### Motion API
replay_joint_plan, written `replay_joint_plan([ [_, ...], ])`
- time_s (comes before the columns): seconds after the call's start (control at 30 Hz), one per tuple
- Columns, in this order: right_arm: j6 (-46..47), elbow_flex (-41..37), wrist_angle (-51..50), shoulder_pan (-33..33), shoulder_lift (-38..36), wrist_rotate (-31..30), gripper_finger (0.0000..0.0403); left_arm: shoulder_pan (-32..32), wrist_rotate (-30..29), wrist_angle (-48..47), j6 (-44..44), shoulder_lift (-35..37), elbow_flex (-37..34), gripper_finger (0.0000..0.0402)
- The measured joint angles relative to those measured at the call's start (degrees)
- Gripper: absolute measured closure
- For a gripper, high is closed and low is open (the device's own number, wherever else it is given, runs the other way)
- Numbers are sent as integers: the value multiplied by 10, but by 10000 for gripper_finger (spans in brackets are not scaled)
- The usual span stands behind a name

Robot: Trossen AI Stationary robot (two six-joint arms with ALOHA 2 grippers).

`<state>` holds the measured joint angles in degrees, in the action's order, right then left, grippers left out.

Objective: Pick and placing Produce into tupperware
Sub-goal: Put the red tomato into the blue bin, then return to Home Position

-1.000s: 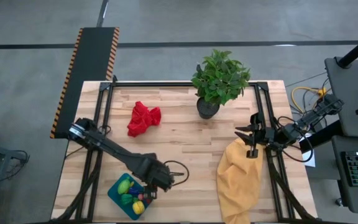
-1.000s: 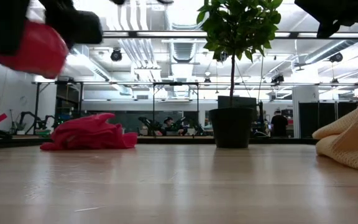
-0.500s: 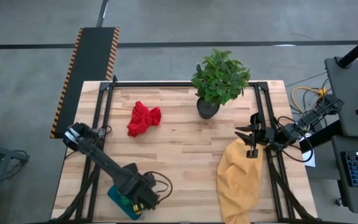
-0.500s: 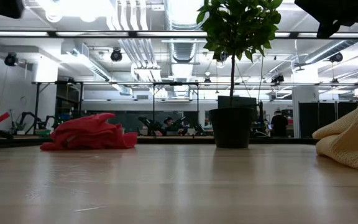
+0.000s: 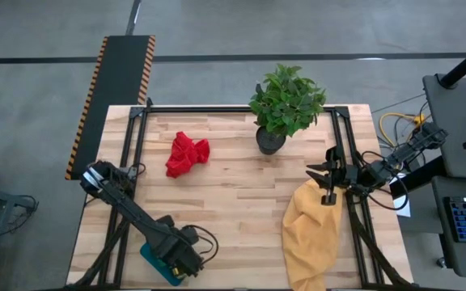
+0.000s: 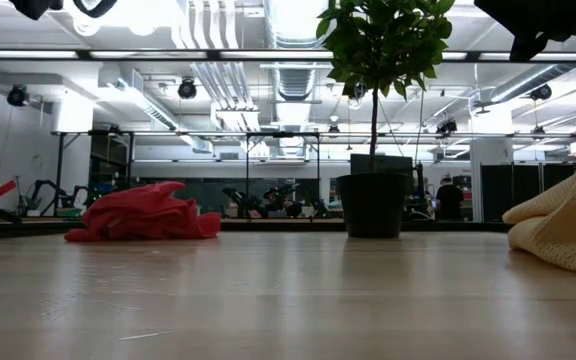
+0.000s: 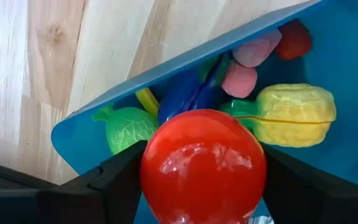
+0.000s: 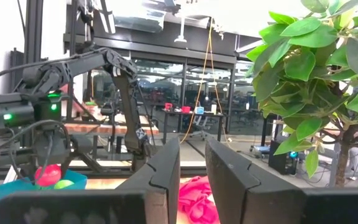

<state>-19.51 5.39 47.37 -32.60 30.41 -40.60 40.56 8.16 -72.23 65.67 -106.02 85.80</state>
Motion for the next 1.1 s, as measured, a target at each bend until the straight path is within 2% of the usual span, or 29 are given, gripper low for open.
replay_joint_plan([
  [0.37, 0, 0, 0, 0, 0, 0, 335, -4, -5, 2, -16, 0, -14, 55],
  [0.53, -1, 0, 0, 0, 0, 0, 335, -20, -64, 3, -42, 0, -14, 61],
  [0.67, -1, 0, 0, 0, 0, 0, 335, -46, -141, 2, -97, 14, -4, 83],
  [0.83, -2, 0, 0, 0, 0, 0, 335, -65, -177, 29, -148, 53, -2, 109],
  [0.97, -5, 0, 0, 0, 0, 0, 335, -71, -268, 91, -217, 93, -7, 117],
  [1.07, -6, 0, 0, 0, 0, 0, 335, -75, -378, 175, -305, 119, -19, 118],
  [1.1, -6, 0, 0, 0, 0, 0, 335, -76, -432, 224, -344, 126, -26, 118],
])
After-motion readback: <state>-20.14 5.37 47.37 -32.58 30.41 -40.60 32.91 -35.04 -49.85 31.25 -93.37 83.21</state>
